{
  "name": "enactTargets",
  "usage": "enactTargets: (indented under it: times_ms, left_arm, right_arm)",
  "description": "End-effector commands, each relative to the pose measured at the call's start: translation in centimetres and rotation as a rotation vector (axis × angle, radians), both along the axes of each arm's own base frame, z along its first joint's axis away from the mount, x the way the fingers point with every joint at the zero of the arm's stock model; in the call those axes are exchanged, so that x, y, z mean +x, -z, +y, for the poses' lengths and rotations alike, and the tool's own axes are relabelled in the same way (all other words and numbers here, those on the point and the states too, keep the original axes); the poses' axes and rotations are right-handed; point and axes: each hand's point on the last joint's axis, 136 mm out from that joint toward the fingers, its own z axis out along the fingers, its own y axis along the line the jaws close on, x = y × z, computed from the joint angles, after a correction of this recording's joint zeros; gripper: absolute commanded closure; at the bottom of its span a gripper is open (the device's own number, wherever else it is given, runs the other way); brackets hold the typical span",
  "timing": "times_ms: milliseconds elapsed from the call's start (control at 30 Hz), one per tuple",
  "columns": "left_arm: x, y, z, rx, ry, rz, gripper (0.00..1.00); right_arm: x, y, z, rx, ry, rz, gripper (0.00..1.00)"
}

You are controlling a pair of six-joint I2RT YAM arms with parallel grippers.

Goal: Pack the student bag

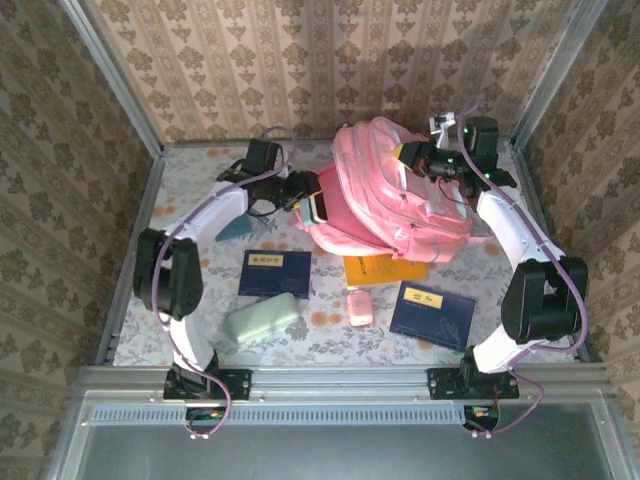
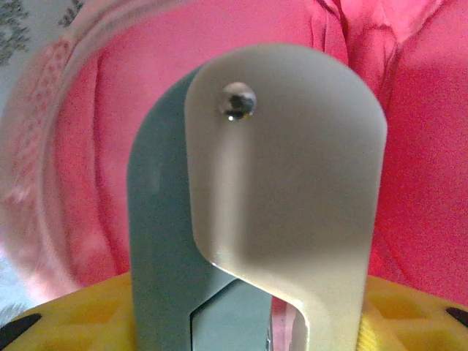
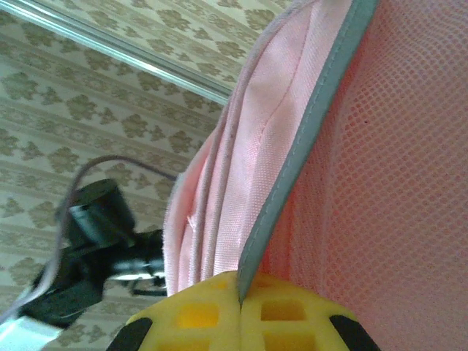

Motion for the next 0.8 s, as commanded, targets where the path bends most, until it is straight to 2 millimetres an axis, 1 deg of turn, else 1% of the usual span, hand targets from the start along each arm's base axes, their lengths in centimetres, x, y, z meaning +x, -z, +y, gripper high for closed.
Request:
enactTargets:
  times_ms: [0,33,67,167,267,333,433,500,533,600,633,667,767]
  left_arm:
    - [2.4,-3.7,-3.6,-0.129,0.045,-0.081,0.53]
    - [1.9,-3.8,-5.7,-0.135,0.087,-0.082,0.53]
    - [2.0,-3.8,-6.6,-0.145,0.101,-0.083,0.53]
    - [2.4,-3.1,-9.9,-0.197,0.125,-0.073,0.52]
    - [2.5,-1.7,-13.4,-0.256,0.131,-0.045,0.50]
    - [2.1,-0.9,-15.9,-0.322,0.155,-0.019,0.49]
    - [1.7,-1.0,-19.6,-0.417,0.179,-0.023,0.47]
    - [0.8,-1.7,-21.9,-0.457,0.230,-0.029,0.41]
    - [0.2,-1.7,-22.7,-0.459,0.253,-0.028,0.37]
    - [-0.8,-1.9,-23.9,-0.444,0.295,-0.041,0.20]
    - [-1.1,-1.9,-24.0,-0.425,0.310,-0.052,0.12]
    - [-1.4,-1.9,-23.9,-0.399,0.318,-0.065,0.07]
    - [-1.1,-1.9,-22.8,-0.364,0.294,-0.091,0.04]
  right_arm:
    - [-2.9,-8.4,1.3,0.091,-0.129,-0.262,1.00]
    - [-2.9,-8.9,1.4,0.108,-0.140,-0.270,1.00]
    - [-2.9,-9.2,1.5,0.120,-0.147,-0.276,1.00]
    - [-2.9,-10.0,1.8,0.148,-0.167,-0.283,1.00]
    - [-2.9,-10.3,2.0,0.160,-0.170,-0.287,1.00]
    - [-2.7,-10.2,2.2,0.163,-0.172,-0.280,1.00]
    - [-2.4,-10.0,2.4,0.180,-0.182,-0.274,1.00]
    - [-2.3,-9.8,2.5,0.185,-0.185,-0.268,1.00]
    - [-2.3,-9.8,2.5,0.183,-0.187,-0.270,1.00]
    - [-2.2,-9.6,2.5,0.176,-0.184,-0.264,1.00]
    - [-2.2,-9.5,2.5,0.172,-0.183,-0.265,1.00]
    - [-2.2,-9.5,2.5,0.167,-0.182,-0.265,1.00]
    - [-2.1,-9.2,2.4,0.155,-0.176,-0.262,1.00]
